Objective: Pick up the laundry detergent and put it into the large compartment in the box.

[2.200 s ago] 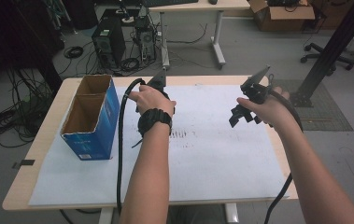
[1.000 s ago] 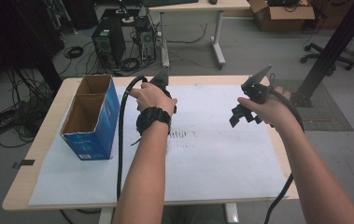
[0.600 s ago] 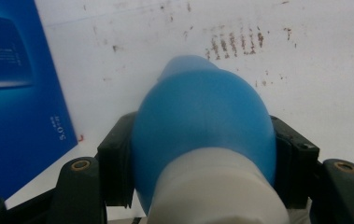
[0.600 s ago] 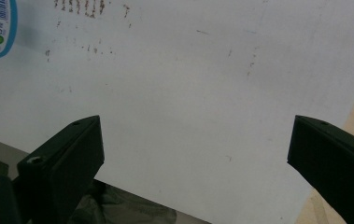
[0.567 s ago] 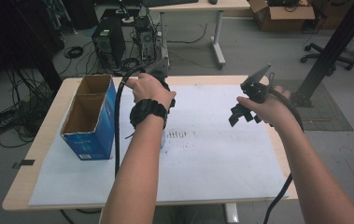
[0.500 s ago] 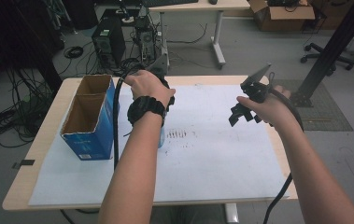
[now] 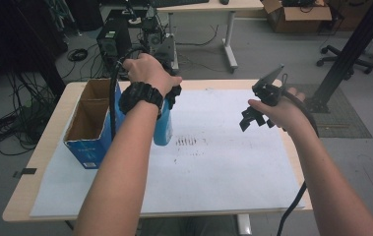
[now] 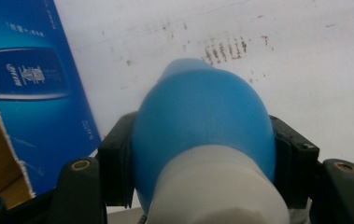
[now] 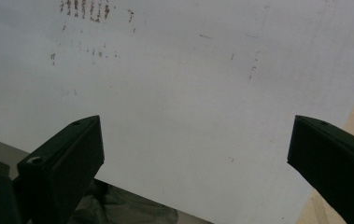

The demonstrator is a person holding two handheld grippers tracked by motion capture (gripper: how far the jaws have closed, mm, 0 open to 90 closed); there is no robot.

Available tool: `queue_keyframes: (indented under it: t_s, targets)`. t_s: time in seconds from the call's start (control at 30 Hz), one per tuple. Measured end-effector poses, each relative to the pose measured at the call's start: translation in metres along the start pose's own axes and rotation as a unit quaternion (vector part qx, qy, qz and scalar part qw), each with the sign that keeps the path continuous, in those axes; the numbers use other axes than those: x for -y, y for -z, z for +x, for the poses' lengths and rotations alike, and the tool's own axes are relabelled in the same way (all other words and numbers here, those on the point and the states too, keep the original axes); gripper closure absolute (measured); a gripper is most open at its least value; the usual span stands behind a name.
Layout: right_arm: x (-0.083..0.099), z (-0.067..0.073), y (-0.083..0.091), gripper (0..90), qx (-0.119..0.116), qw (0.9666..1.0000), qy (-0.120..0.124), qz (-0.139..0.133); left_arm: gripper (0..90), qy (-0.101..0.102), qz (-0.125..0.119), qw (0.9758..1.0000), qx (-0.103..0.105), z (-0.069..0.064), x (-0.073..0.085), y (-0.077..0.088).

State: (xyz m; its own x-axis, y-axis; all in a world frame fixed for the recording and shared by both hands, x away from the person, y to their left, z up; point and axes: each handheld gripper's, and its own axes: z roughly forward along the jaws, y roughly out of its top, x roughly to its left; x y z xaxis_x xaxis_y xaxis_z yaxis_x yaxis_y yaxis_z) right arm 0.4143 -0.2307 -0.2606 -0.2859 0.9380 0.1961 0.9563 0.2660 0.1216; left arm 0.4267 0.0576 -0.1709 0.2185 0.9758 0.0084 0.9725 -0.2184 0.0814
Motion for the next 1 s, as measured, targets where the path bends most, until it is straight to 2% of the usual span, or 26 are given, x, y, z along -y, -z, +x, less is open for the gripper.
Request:
queue_keyframes:
  t_s: [0.17,0.3,0.47,0.53,0.57,0.7,0.73,0.8,1.0]
  targets:
    - [0.0,0.001,0.001,3.7,0.0,1.0,0.0,0.0,37.0,-0.005,-0.007,1.0,-0.003,0.008,0.0,0.022]
    - [-0.001,0.001,0.002,3.8,0.0,1.0,-0.002,-0.002,37.1,-0.005,-0.011,0.9999,-0.003,0.013,0.0,0.033]
    - [-0.002,0.002,0.004,3.8,0.001,1.0,-0.005,-0.002,37.1,-0.003,-0.016,0.9999,0.002,0.029,0.0,0.053]
    - [-0.002,0.002,0.004,3.7,0.002,1.0,-0.003,-0.003,37.1,-0.004,-0.016,0.9999,0.002,0.031,-0.001,0.055]
    - [-0.003,0.002,0.004,3.7,0.002,1.0,-0.005,-0.003,37.1,-0.002,-0.018,0.9998,0.003,0.038,-0.001,0.06]
    - [-0.004,0.001,0.002,3.7,0.003,1.0,-0.005,-0.001,37.1,0.002,-0.021,0.9998,0.005,0.049,0.0,0.068]
    - [-0.005,0.001,0.002,3.7,0.003,1.0,-0.008,-0.001,37.1,0.003,-0.022,0.9997,0.006,0.058,0.0,0.073]
    - [-0.006,0.0,0.001,3.7,0.004,0.9999,-0.01,0.0,37.1,0.006,-0.024,0.9997,0.006,0.062,0.001,0.075]
    - [-0.008,-0.001,0.0,3.8,0.006,0.9999,-0.012,0.0,37.1,0.014,-0.028,0.9995,0.0,0.096,0.004,0.086]
